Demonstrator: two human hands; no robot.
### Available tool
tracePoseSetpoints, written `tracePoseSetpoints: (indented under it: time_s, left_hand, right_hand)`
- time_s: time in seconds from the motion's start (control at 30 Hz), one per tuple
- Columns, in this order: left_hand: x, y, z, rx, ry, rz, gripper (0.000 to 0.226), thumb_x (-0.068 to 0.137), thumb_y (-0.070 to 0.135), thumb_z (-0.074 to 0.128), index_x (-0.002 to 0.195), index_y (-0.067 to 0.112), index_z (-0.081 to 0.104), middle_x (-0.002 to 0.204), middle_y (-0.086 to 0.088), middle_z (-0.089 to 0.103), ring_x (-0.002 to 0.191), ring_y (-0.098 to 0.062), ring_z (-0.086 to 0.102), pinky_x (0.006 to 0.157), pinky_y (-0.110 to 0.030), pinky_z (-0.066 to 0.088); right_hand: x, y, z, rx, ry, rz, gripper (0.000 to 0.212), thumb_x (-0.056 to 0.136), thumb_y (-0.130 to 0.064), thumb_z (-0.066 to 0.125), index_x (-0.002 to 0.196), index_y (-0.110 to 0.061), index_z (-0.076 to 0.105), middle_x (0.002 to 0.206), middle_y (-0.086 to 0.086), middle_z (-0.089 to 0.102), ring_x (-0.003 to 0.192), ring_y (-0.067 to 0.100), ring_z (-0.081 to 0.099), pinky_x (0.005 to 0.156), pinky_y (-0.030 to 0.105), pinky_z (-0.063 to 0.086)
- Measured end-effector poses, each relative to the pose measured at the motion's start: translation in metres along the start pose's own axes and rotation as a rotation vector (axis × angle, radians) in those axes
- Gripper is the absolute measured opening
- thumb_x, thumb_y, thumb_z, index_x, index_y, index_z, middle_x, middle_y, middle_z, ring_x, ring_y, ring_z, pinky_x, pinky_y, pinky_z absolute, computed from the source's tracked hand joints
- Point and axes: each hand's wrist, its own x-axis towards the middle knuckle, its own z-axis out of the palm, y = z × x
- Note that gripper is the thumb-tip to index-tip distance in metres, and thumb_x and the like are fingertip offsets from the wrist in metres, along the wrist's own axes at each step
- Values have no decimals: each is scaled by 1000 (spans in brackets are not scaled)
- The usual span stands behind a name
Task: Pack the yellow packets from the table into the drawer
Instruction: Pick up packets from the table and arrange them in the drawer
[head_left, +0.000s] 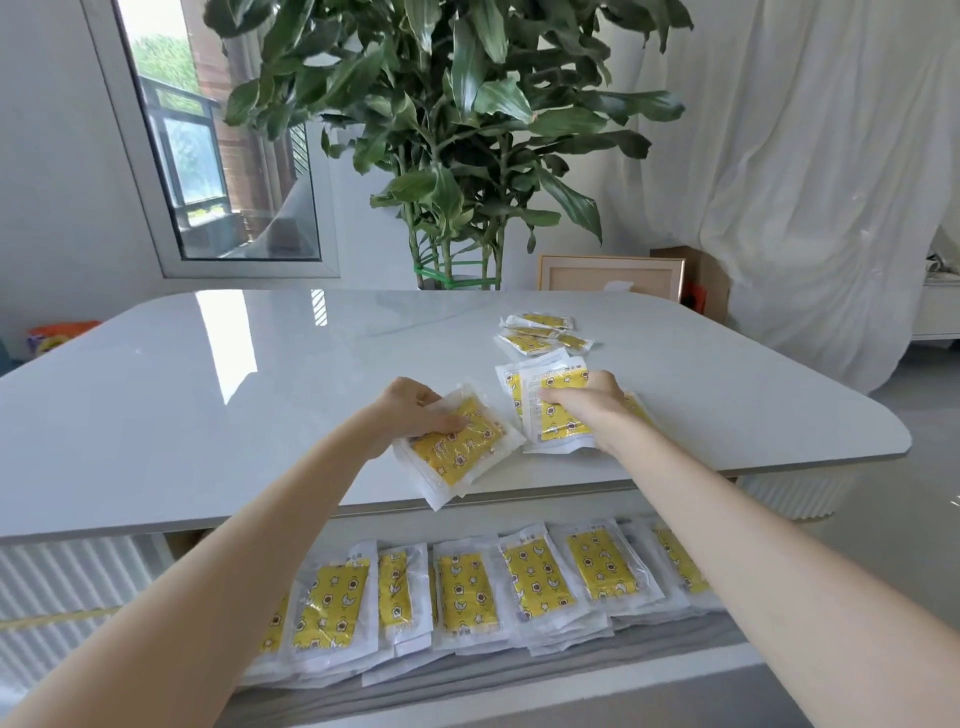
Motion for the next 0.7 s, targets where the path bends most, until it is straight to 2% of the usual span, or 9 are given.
tracePoseSetpoints:
  time_s: [0.1,0.2,0.27,0.37,0.47,0.53,0.57,0.63,0.7]
  left_hand:
    - [-13,-12,-6,-144,61,-29,40,75,29,79,105,8,63,99,-9,64,82,-22,62,74,-30,53]
    - [-34,-22,-14,-289,67,-55,37,76,25,78,103,6,62,97,-10,66,79,-22,64,78,-32,55]
    - [-52,-28,-20,-389,39,-71,31,78,23,75,100,5,62,92,-10,68,75,-21,66,72,-31,58]
    - [-81,-41,-31,-478,-26,-105,37,81,22,72,108,1,59,98,-14,69,77,-22,67,62,-28,60]
    - [-108,-58,-42,-500,-85,-123,52,73,26,74,114,-2,58,110,-19,68,87,-26,68,73,-32,59]
    - [-125,-69,-48,-499,-133,-148,54,66,29,74,110,0,60,101,-14,71,82,-24,70,75,-34,59]
    - [-132,-74,-50,-505,-160,-158,53,65,28,74,108,0,60,94,-12,72,77,-21,71,70,-34,61]
    - [-144,-85,-53,-531,-195,-186,49,70,24,71,110,-2,60,90,-12,72,71,-19,71,60,-29,59]
    - [-151,-98,-56,-533,-210,-231,41,83,18,65,117,-3,57,101,-15,68,75,-20,71,60,-27,58]
  right_hand:
    - [-13,1,-4,46,-60,-17,75,63,-42,81,125,-13,53,126,5,59,115,25,57,95,35,48]
    - [-17,7,-7,59,-163,-36,90,35,-53,81,115,-15,60,115,4,67,105,23,64,95,40,51]
    - [-39,1,-10,39,-254,-32,78,46,-46,85,111,-12,62,107,4,69,99,20,66,93,36,52]
    - [-65,-2,-18,-26,-434,-37,23,76,-30,78,90,-15,66,79,-4,71,71,9,66,67,20,50]
    - [-89,-4,-21,-103,-608,12,20,80,-37,73,89,-20,68,73,-7,69,61,5,63,54,17,46]
    - [-101,-5,-16,-146,-711,70,19,84,-36,69,89,-18,67,66,-8,68,50,2,62,43,13,45]
    - [-109,-6,-12,-163,-749,90,17,87,-33,67,86,-16,66,61,-8,67,45,1,61,39,12,43]
    - [-119,-4,1,-183,-822,123,16,87,-30,67,87,-14,66,62,-6,69,48,2,63,45,13,49]
    - [-124,3,17,-166,-893,154,21,82,-29,71,95,-13,67,76,-2,72,62,6,68,66,18,56]
